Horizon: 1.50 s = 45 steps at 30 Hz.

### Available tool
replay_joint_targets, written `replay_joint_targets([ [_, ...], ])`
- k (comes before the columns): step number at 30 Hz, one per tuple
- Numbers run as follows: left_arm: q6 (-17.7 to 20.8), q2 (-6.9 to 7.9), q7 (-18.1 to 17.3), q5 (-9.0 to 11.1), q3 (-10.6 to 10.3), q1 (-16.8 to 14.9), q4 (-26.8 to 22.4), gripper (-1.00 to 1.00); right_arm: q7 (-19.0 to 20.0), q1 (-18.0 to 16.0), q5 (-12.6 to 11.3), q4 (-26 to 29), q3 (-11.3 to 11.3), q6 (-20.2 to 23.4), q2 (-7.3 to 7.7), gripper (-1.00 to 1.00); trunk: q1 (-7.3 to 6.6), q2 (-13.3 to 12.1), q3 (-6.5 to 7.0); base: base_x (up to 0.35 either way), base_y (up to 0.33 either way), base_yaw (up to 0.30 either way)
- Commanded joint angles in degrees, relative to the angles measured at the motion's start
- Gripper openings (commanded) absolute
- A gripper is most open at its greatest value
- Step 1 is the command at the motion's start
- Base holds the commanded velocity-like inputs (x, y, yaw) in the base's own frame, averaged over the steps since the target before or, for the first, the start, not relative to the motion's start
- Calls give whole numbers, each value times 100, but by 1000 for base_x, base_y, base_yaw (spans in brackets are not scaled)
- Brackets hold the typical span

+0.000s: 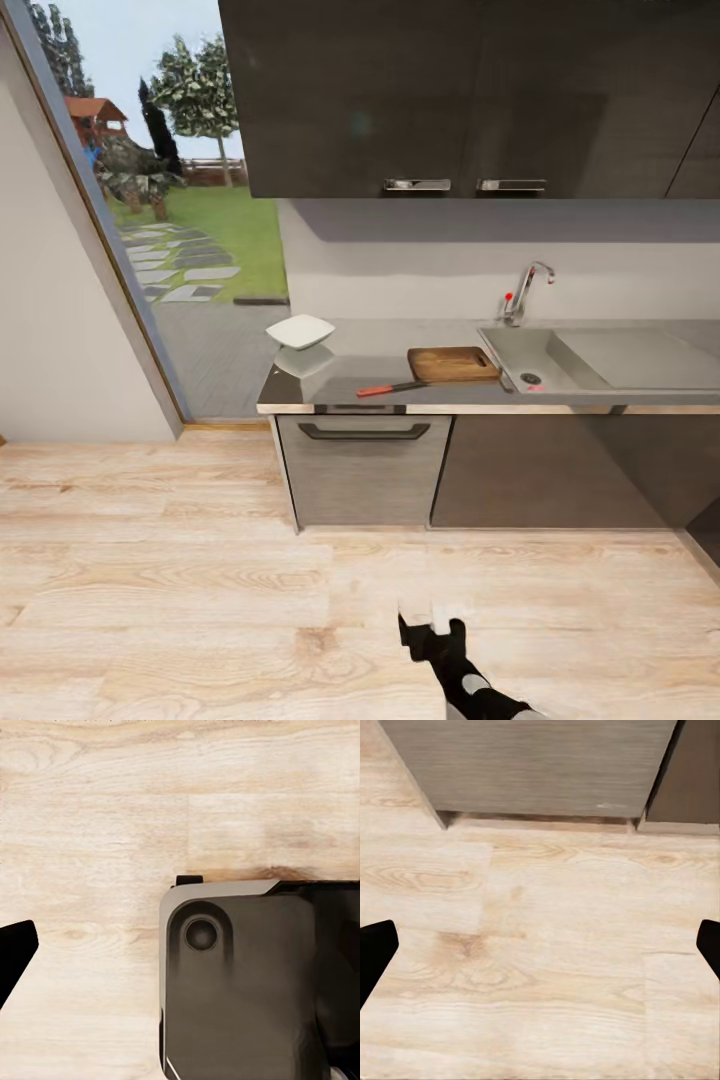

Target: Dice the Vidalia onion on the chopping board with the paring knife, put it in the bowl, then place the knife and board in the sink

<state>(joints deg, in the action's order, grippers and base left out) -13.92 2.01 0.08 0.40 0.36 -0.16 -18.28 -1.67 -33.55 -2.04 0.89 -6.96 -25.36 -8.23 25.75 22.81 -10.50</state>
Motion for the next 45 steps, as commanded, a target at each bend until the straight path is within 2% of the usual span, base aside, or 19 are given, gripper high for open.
replay_joint_targets([
  [1,-14,0,1,4,5,-2,-4,100,-18,149,82,-8,-43,-145,-2,100,3,11,-10,0,0,0],
  [4,-14,1,3,4,7,-2,-7,100,-22,501,261,-9,-43,-355,-1,100,3,11,-10,0,0,0],
  [7,-14,1,5,4,8,-2,-3,100,-24,741,315,-10,-37,-456,30,100,3,11,-10,0,0,0],
  [13,-14,1,7,8,8,-2,0,100,-7,1164,348,-10,-34,-647,334,100,3,11,-10,0,0,0],
  [17,-14,1,9,12,9,-2,0,100,123,1384,352,-11,-34,-982,408,100,3,11,-10,0,0,0],
  [21,-14,1,9,13,11,-2,-8,100,222,1485,353,-13,-34,-1313,422,100,3,11,-10,0,0,0],
  [28,-35,1,10,13,7,-2,-37,100,251,1523,352,-11,-34,-1423,428,100,3,11,-10,0,0,0],
  [31,-179,4,10,13,3,-2,-41,100,254,1525,353,-11,-34,-1431,427,100,3,11,-10,0,0,0],
  [36,-808,9,19,13,-4,10,-68,100,255,1527,351,-10,-34,-1436,429,100,3,11,-10,0,0,0],
  [38,-985,9,23,13,1,13,-194,100,255,1527,349,-10,-34,-1436,431,100,3,11,-10,0,0,0],
  [41,-1100,19,25,13,-10,15,-651,100,255,1527,352,-10,-31,-1436,434,100,3,11,-10,0,0,0],
  [45,-1150,25,27,13,-16,138,-1695,100,255,1527,353,-10,-27,-1436,436,100,3,11,-10,0,0,0],
])
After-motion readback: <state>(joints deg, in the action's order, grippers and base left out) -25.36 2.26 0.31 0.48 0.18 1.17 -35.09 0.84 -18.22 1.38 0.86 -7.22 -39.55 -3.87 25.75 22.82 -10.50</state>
